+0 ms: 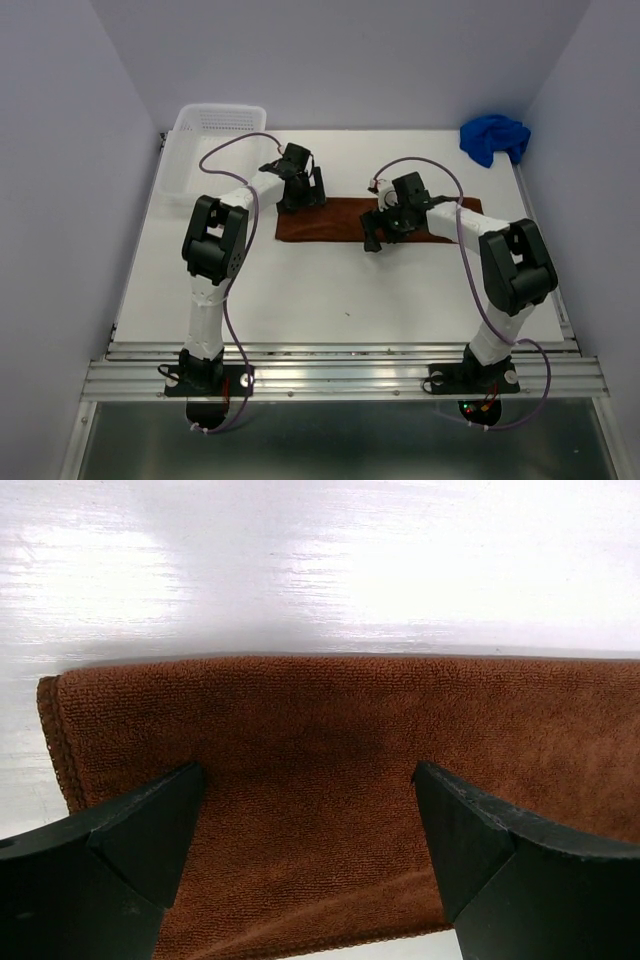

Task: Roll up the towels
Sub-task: Fold the towel

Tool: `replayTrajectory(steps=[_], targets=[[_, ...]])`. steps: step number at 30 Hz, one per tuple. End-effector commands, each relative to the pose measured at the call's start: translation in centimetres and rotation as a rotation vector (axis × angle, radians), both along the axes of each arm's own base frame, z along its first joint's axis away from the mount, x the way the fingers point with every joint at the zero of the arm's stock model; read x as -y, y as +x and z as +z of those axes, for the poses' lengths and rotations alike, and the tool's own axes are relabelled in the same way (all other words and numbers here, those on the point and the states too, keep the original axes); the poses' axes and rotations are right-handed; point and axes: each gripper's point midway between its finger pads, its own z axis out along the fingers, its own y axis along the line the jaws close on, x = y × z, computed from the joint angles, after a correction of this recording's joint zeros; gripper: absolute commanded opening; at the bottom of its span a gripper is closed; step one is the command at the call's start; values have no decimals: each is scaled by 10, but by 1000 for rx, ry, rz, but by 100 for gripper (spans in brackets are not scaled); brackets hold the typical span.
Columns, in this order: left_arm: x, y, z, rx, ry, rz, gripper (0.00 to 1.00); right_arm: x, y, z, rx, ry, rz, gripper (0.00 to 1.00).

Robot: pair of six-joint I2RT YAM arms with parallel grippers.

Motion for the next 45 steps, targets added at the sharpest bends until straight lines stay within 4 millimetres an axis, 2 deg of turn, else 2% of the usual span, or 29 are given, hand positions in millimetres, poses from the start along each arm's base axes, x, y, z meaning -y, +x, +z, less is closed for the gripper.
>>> replayTrajectory(steps=[1,8,13,15,16,18,19,21,22,24,25,27,30,34,36,42,43,45], targets=[[-25,-11,-16,-48,67,50,99,3,-5,18,46,5,-27,100],[-34,-11,-11,-37,75,64,99,18,-12,17,55,-41,-94,100],[-31,-5,10,10,57,51,99,33,6,35,123,-75,-244,100],[-32,-4,23,38,53,51,99,51,23,49,176,-118,-420,100],[-33,-4,28,51,55,56,99,68,32,58,183,-102,-525,100],[-37,-6,39,73,57,71,99,84,41,70,184,-55,-613,100],[-43,-8,39,73,78,89,99,106,48,79,188,-25,-691,100],[-46,-11,51,93,82,104,99,130,52,85,194,-10,-764,100],[-50,-12,52,94,85,121,99,153,55,88,192,-11,-824,100],[-52,-16,58,103,89,135,99,177,55,89,177,-20,-897,100],[-55,-18,59,103,100,140,99,197,56,89,167,-21,-947,100],[-57,-21,63,111,103,146,99,215,53,77,128,-60,-997,100],[-62,-24,68,116,118,159,99,251,55,72,116,-129,-1070,100],[-72,-34,73,110,146,181,99,283,55,64,82,-153,-1105,100],[-75,-41,79,116,142,192,99,289,61,63,83,-171,-1090,100],[-80,-51,95,149,120,213,99,293,77,36,31,-209,-1061,100],[-81,-52,99,158,118,220,99,295,83,38,41,-210,-1064,99],[-84,-53,100,158,132,230,99,297,85,27,18,-224,-1067,95]])
